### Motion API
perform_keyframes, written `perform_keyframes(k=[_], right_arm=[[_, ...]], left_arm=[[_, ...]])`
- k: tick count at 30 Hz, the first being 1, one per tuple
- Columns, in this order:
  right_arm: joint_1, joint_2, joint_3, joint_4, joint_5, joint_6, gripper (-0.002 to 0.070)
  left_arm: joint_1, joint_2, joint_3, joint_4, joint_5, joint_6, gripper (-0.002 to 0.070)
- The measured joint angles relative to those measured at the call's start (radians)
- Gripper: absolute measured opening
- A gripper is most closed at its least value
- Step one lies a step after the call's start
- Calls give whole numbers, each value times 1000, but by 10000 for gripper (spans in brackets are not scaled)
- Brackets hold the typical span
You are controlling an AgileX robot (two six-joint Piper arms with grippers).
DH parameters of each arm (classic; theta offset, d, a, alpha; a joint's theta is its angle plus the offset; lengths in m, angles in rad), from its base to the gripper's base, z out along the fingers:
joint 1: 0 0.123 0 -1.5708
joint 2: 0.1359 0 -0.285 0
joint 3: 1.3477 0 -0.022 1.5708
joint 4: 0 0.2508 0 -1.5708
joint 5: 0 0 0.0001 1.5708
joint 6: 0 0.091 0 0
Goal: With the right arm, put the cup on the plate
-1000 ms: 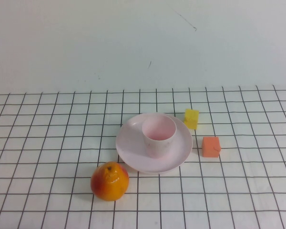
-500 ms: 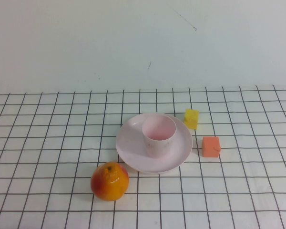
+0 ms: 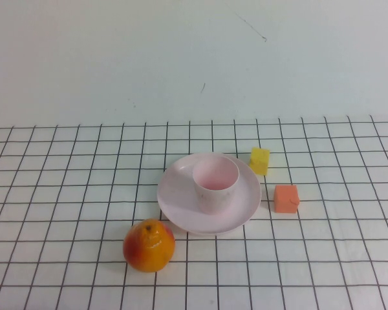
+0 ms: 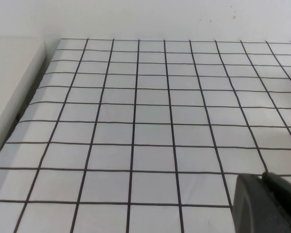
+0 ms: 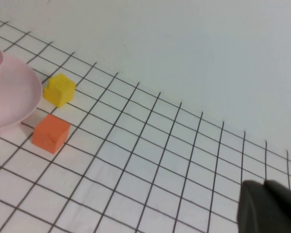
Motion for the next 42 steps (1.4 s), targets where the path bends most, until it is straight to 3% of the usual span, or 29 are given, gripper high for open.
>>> perform_keyframes(k=[10,21,28,32,42], right_arm=[[-61,-247,205,0,-7,0,-2],[-63,-252,207,-2,-11,0,-2],[-104,-252,207,-93,-23,67,-2],[-139,-243,207,-173,-97,130,-2],[-221,-238,308,-124,-243,155,-2]], left_arm=[[0,0,0,0,0,0,-3],[0,0,0,0,0,0,-3],[0,0,0,0,0,0,-3],[0,0,0,0,0,0,-3],[0,0,0,0,0,0,-3]])
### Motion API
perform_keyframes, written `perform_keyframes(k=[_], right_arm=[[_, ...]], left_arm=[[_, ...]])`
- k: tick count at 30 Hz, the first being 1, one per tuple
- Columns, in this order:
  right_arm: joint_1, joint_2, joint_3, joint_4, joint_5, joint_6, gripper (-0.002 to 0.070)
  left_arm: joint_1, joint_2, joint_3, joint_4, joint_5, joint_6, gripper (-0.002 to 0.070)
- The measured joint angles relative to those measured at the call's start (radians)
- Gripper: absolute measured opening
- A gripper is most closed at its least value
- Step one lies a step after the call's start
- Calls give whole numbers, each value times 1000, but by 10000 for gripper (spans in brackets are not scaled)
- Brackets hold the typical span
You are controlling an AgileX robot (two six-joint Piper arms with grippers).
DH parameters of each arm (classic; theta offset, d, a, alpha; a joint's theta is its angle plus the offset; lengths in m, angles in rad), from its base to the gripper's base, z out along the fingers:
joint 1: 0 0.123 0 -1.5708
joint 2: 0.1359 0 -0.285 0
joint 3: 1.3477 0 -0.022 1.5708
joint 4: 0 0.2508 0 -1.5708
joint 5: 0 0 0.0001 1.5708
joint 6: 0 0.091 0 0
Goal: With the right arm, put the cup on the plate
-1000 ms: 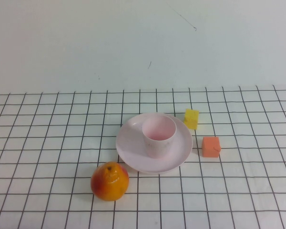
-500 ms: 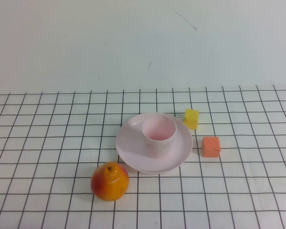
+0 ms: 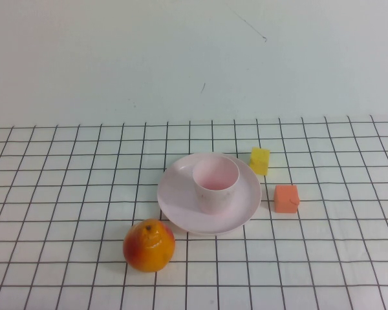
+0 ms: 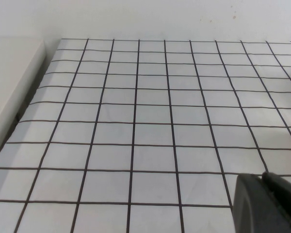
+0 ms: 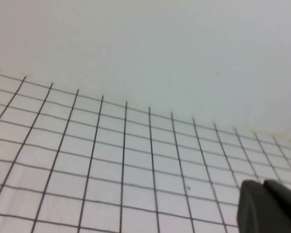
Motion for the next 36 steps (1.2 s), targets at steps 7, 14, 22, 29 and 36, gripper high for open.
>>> perform_keyframes(k=[7,14,22,29,36], right_arm=[[-19,-79,148,52,-56,32,-2],[-19,-130,249,55,-81,87,-2],[-17,-169,249,55,16,102,-2],[-17,-316,251,55,179,136,-2],[-17,-322,251,57,193,133,-2]], left_arm=[[0,0,0,0,0,0,-3],[0,0,0,0,0,0,-3],[0,0,0,0,0,0,-3],[0,0,0,0,0,0,-3],[0,0,0,0,1,0,-3]])
